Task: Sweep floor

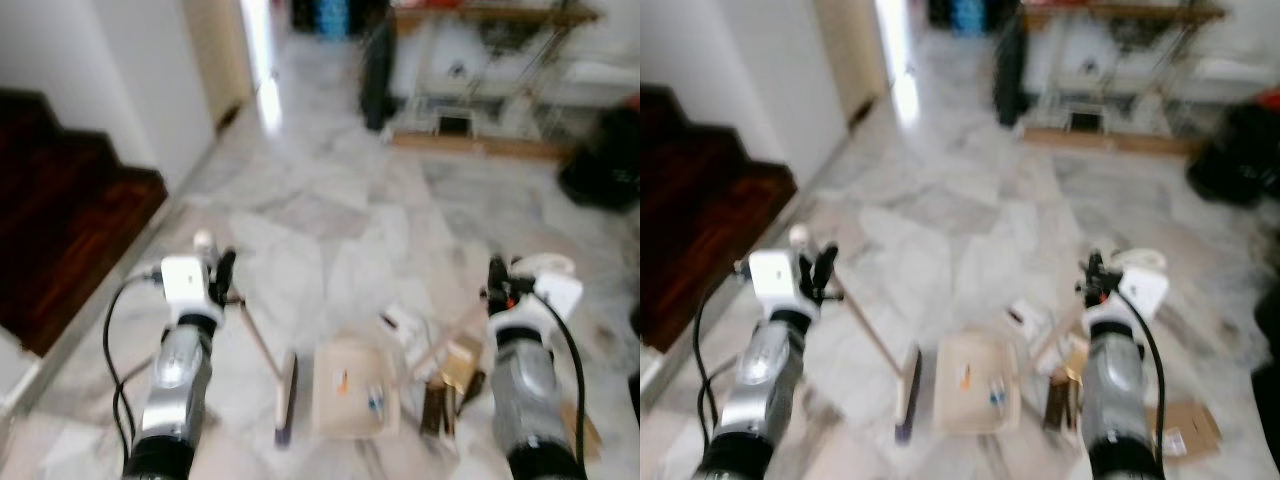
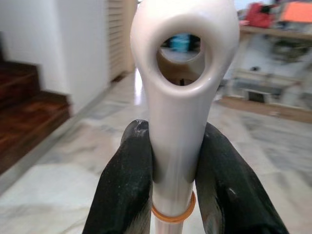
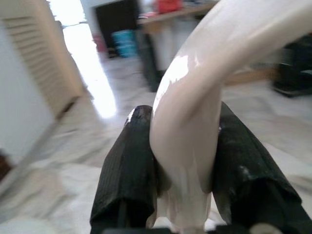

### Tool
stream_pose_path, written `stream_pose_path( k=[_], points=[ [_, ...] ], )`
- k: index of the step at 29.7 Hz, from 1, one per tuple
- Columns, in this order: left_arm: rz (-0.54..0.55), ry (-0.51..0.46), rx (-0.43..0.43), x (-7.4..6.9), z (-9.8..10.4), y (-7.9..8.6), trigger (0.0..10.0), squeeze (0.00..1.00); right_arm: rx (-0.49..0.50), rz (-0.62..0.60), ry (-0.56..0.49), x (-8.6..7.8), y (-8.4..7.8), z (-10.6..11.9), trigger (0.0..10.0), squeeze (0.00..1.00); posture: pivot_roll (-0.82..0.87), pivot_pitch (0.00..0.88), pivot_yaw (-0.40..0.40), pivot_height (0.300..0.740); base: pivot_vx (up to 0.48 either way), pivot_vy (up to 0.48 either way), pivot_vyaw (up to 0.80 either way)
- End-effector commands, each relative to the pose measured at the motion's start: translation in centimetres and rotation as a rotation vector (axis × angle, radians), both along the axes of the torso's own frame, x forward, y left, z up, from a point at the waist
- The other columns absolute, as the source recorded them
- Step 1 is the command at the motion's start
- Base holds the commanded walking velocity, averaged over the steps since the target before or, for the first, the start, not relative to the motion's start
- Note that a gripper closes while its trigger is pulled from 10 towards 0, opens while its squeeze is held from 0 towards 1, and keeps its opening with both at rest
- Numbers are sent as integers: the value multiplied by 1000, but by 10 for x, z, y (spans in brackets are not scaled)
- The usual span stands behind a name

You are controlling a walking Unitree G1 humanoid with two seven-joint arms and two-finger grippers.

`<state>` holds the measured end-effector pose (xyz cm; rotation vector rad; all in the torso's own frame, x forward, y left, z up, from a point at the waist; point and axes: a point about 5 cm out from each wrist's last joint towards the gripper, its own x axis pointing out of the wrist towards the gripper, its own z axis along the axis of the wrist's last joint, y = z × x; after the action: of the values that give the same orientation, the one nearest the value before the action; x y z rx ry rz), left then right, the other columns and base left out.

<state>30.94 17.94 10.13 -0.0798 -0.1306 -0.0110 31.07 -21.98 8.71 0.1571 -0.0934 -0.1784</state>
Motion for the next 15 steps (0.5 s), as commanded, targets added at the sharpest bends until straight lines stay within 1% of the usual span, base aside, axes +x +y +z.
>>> stream_pose_path(
  k=[1, 15],
  points=[
    [-10, -61, 24, 4, 13, -3, 10000, 0, 7, -12, -60, 4, -5, 14, 10000, 0, 1, 0, 13, 740, 0, 0, 800],
    [-19, -52, 13, 2, 10, -7, 10000, 0, 3, -6, -70, 6, -5, 17, 10000, 0, -3, 0, 11, 740, 0, 0, 800]
  ],
)
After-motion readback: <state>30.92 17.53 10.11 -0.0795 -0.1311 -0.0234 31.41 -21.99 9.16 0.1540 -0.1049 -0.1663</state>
